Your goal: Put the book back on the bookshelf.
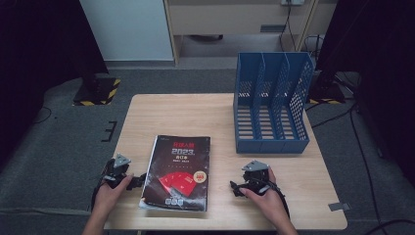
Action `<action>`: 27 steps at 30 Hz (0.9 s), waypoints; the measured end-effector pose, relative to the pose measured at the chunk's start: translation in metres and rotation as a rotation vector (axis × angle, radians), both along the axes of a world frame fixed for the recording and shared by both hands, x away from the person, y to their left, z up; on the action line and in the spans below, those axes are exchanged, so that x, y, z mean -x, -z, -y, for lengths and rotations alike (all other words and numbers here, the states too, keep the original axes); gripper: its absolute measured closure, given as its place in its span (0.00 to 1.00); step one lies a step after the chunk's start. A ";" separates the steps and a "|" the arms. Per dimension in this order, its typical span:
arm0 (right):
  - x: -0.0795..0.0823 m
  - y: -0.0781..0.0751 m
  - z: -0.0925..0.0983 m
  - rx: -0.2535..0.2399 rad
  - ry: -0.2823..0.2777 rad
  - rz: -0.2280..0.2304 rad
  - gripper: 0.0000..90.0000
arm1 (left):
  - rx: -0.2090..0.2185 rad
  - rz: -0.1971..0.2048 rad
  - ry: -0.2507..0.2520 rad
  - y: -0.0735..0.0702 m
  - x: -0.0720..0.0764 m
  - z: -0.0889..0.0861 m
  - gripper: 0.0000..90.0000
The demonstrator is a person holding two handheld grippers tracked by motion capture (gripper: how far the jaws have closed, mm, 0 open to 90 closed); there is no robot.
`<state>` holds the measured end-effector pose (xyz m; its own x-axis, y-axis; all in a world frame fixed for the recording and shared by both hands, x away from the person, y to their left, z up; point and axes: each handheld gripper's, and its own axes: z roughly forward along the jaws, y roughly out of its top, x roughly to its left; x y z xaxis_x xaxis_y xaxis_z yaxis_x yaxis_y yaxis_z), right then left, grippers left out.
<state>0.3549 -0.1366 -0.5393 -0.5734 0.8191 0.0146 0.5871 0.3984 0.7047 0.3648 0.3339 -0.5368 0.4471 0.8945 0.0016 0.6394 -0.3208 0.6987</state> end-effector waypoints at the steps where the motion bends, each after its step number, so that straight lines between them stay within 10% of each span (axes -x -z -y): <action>1: 0.000 0.000 0.000 0.000 0.000 0.001 0.01 | -0.001 -0.001 0.001 0.000 -0.001 0.000 0.00; 15: -0.001 0.000 0.001 0.004 -0.013 0.008 0.03 | 0.073 0.050 -0.023 -0.011 0.001 -0.002 0.07; 27: -0.002 -0.008 0.003 -0.038 -0.069 0.045 0.29 | 0.140 0.125 0.003 -0.039 0.018 0.004 0.11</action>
